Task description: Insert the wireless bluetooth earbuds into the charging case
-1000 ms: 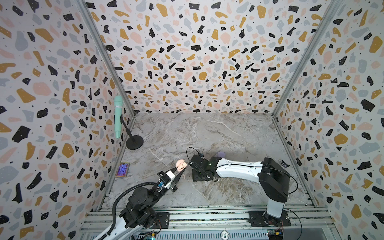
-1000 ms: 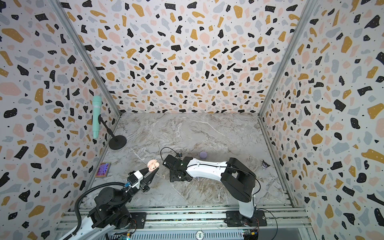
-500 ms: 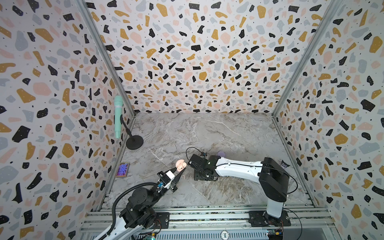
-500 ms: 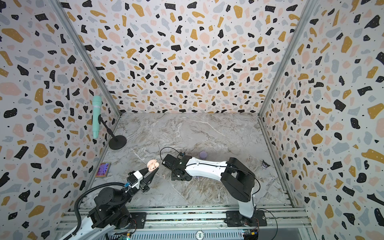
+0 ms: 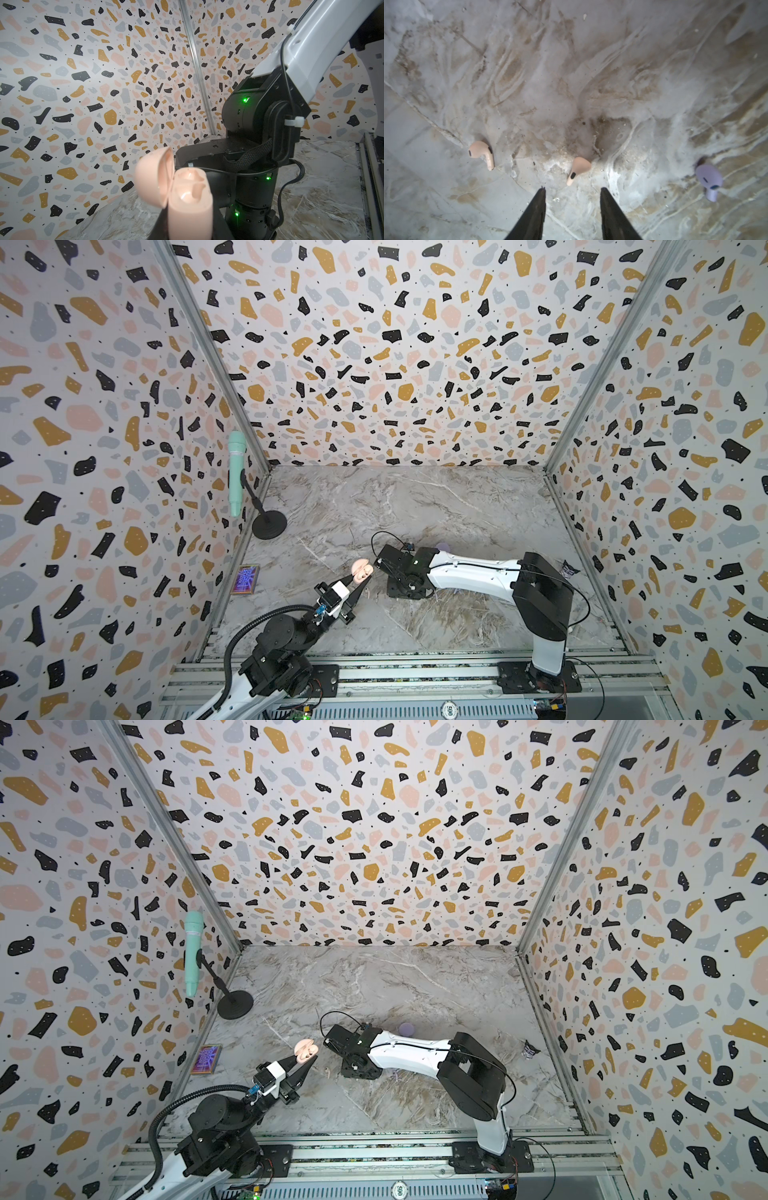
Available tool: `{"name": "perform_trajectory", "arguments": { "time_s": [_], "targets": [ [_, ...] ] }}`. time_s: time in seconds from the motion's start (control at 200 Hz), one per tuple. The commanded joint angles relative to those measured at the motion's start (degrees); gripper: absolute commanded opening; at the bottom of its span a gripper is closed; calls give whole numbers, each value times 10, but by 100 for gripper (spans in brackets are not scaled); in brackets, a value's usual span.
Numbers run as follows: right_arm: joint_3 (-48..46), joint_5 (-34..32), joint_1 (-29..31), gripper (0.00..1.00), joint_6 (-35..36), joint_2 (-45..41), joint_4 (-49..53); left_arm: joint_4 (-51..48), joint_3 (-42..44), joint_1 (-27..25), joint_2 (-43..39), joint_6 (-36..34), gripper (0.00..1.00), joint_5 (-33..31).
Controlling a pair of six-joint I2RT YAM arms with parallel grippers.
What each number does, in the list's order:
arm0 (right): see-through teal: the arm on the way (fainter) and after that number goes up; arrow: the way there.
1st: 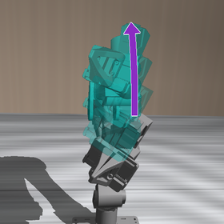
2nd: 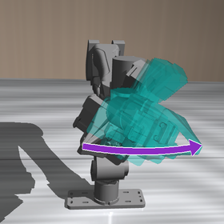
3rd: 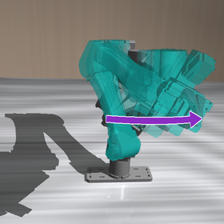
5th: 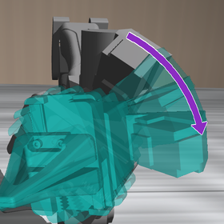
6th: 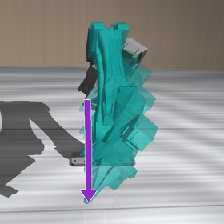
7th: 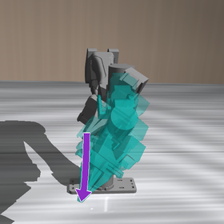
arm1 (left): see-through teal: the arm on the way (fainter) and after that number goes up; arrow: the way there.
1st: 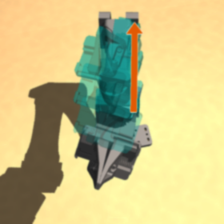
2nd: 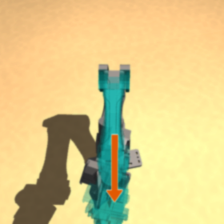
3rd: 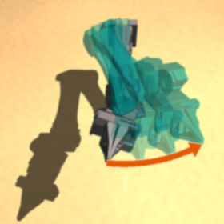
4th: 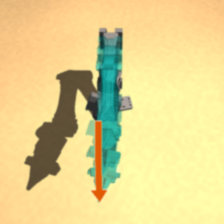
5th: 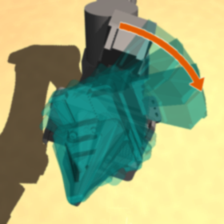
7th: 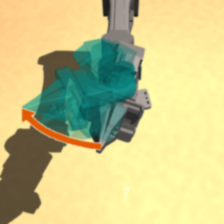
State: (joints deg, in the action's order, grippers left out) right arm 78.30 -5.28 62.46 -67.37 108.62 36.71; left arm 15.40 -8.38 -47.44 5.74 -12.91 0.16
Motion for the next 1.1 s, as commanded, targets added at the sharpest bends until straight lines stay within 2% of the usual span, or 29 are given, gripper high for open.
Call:
{"name": "perform_trajectory", "arguments": {
  "time_s": [0.0, 1.096],
  "targets": [
    [12, 3, -5, 45, -15, -1, 16, 25, 2, -4, -7, -5, 0, 7],
    [5, 8, -13, 28, -13, 39, -6, 25, 3, -4, -8, -6, 0, 12]
  ]
}}
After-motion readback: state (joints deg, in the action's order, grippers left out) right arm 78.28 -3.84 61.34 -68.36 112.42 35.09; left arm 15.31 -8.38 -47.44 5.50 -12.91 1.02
